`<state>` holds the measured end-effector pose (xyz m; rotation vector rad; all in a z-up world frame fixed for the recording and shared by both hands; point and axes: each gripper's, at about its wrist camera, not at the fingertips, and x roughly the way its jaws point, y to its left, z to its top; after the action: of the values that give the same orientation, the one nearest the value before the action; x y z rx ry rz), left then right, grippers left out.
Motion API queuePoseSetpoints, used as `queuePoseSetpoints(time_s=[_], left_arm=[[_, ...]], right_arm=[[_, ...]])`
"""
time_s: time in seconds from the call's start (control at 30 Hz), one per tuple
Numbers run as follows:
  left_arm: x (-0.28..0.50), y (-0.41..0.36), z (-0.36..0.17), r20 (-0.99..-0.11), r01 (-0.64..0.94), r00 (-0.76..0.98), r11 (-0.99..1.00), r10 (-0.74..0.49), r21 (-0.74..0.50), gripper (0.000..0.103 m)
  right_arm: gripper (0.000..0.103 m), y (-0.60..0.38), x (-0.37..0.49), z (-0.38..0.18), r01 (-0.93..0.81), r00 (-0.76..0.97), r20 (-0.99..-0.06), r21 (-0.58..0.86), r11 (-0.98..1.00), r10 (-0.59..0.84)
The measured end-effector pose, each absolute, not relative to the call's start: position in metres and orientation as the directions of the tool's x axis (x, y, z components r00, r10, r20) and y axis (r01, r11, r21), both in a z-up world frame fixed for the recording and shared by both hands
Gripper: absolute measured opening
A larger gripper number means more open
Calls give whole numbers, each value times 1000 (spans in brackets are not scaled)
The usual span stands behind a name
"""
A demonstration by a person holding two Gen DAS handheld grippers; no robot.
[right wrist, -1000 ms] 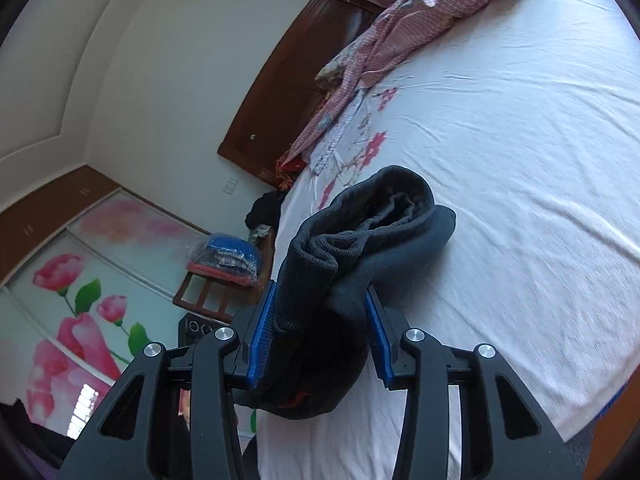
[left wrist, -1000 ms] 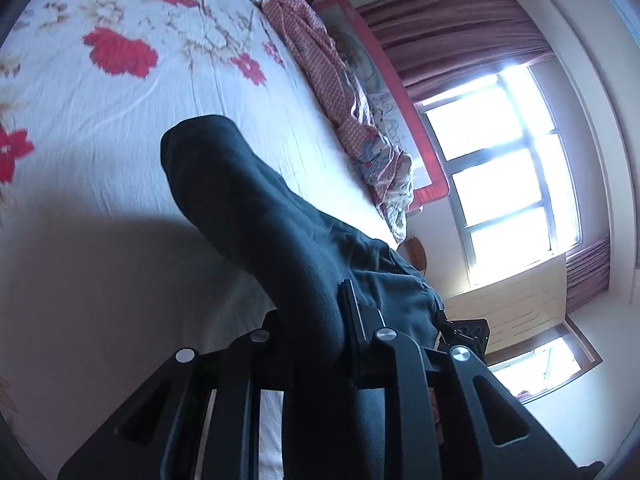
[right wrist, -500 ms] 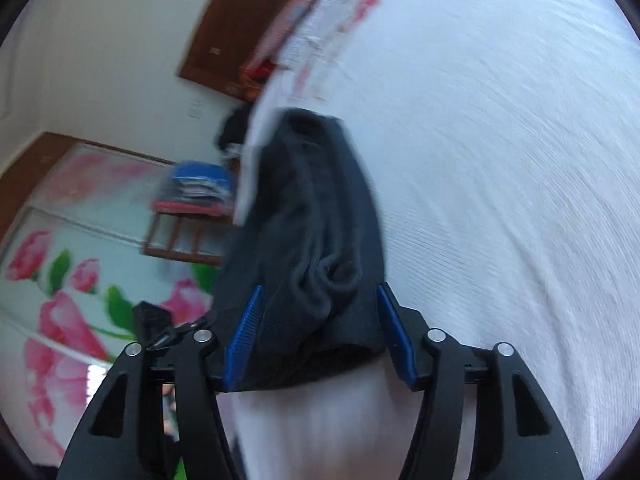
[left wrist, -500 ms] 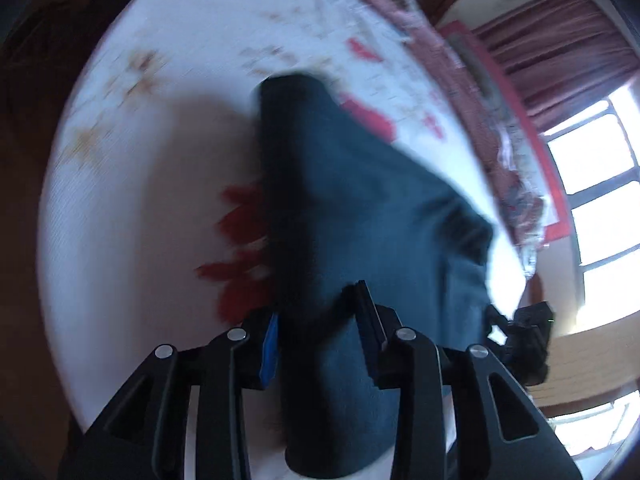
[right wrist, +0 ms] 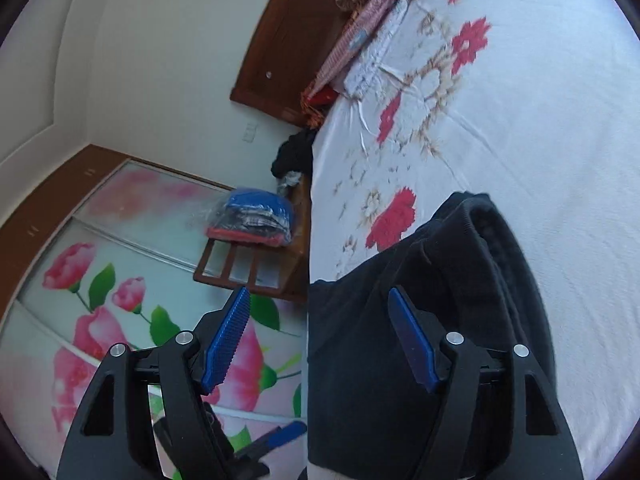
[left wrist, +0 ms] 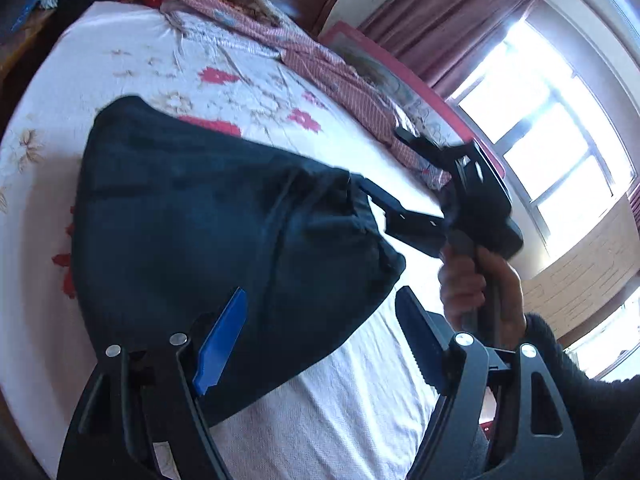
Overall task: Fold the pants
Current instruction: 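Release the folded pants with both tools and pull back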
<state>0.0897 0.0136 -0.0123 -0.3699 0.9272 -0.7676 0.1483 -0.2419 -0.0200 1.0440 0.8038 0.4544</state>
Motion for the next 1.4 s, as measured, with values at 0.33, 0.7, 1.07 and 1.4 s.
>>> queuePoseSetpoints(time_s=[0.33, 0.7, 1.07, 1.4], left_arm=[[79, 57, -7, -618, 285, 421, 743, -664, -605, 97], [-24, 148, -1, -877, -170, 419, 928, -236, -331, 101], [-76, 78, -8, -804, -155, 590, 988, 76, -20, 101], [-67, 76, -13, -678, -56, 732, 987, -60, -148, 101]], right_arm=[[90, -259, 56, 22, -23, 629, -292, 920, 392, 721], [96, -276, -86, -37, 568, 421, -801, 598, 565, 425], [96, -140, -69, 12, 10, 607, -777, 219, 976, 168], [96, -129, -91, 14, -19, 715, -688, 156, 988, 122]])
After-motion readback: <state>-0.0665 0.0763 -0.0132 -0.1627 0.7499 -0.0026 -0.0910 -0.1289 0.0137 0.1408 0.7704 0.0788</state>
